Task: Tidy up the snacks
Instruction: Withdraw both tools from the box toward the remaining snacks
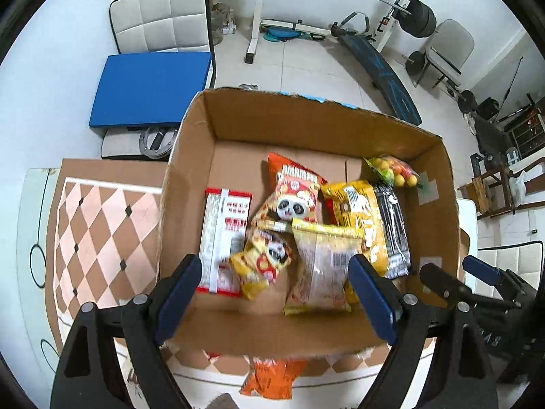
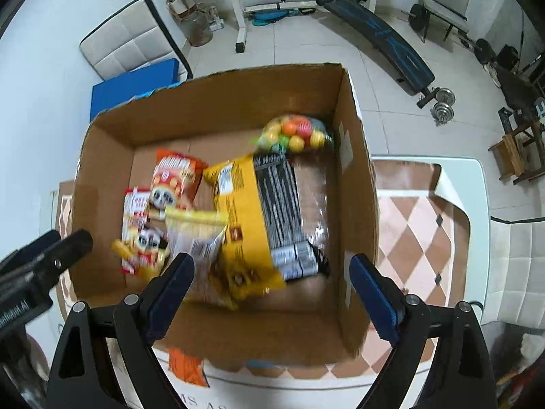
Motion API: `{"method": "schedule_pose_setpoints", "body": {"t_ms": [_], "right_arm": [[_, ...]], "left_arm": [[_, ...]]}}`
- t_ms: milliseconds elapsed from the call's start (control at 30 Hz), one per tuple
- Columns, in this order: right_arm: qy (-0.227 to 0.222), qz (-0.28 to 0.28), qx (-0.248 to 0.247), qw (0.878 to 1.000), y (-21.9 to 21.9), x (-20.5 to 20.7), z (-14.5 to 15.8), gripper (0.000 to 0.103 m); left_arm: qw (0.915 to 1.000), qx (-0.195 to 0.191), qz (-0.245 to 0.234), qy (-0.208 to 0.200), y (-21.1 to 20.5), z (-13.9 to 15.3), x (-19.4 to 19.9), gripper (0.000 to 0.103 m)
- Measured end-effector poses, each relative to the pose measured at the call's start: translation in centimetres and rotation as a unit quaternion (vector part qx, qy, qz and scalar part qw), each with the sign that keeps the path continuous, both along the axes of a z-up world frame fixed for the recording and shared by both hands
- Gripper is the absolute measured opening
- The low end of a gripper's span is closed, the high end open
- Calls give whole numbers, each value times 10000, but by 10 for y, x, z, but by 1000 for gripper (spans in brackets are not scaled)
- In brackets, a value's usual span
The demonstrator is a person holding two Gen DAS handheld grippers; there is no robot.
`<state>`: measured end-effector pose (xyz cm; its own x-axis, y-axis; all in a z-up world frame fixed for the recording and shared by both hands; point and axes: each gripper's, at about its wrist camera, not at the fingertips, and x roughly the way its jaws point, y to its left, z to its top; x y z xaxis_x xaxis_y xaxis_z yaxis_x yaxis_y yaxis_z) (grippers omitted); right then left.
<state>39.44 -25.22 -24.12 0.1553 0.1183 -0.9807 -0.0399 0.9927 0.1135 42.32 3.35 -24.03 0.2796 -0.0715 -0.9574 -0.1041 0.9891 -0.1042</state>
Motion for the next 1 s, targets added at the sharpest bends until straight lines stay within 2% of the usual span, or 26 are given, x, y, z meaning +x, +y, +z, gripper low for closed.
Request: {"method": "schedule_pose_setpoints", "body": {"t_ms": [100, 267, 633, 867, 1000], "right_arm": [[-171, 88, -64, 9998, 5, -24, 13, 95], [-451, 152, -135, 9988, 8, -55, 37, 95], [-901, 158, -136, 9957, 4, -112, 89, 95], [-1049, 110, -56, 9944, 1, -143, 113, 95], [-950, -57, 187, 9953, -8, -152, 110, 97]], "left_arm": [[9999, 67, 11, -140, -2, 9, -19, 88], [9978, 390, -1, -538, -12, 26, -58, 88], [9911, 586, -36, -1191, -22, 73, -124, 88], [9911, 462, -8, -1249, -23, 84, -147, 88], [9935, 342, 32, -1089, -19, 73, -151, 102]]}}
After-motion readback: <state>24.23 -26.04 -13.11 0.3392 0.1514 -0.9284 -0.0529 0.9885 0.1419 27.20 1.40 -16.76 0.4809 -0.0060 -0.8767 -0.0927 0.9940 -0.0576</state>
